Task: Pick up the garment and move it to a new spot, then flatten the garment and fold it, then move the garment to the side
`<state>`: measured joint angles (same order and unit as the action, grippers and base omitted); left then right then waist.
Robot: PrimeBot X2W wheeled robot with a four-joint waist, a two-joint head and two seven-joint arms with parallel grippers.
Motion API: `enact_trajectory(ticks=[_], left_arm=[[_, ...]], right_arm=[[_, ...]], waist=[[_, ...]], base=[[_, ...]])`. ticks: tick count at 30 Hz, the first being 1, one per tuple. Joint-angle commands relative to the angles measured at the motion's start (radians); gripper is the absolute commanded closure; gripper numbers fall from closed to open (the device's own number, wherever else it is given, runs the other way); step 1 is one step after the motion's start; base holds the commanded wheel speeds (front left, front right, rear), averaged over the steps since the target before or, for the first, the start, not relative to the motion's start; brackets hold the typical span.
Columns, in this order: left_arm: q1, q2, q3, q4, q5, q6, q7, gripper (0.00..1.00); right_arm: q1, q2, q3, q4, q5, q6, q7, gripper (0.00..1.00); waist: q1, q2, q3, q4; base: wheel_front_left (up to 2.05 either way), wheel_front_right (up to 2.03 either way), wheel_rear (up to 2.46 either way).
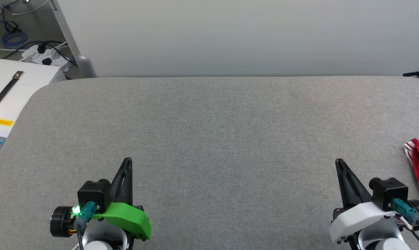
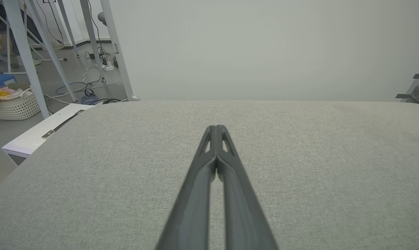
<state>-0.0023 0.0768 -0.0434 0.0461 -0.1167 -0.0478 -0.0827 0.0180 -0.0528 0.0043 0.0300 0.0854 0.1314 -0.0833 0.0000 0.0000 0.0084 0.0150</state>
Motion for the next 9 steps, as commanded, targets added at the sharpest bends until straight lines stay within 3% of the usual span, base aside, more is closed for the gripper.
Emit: enact_trajectory(ticks=[1, 9], left_arm=[[0.002, -0.006, 0.006, -0.007, 0.015, 0.009, 0.005, 1.0], [0.002, -0.01, 0.014, -0.015, 0.036, 0.017, 0.021, 1.0]], right_arm=[[-0.012, 0.001, -0.001, -0.007, -0.012, -0.001, 0.007, 1.0], [-0.013, 0.002, -0.002, -0.012, -0.027, -0.001, 0.023, 1.0]], waist=[[0.0, 0.0, 0.0, -0.001], [0.0, 0.0, -0.002, -0.004]], base=[[0.0, 0.0, 0.0], [0.0, 0.0, 0.0]])
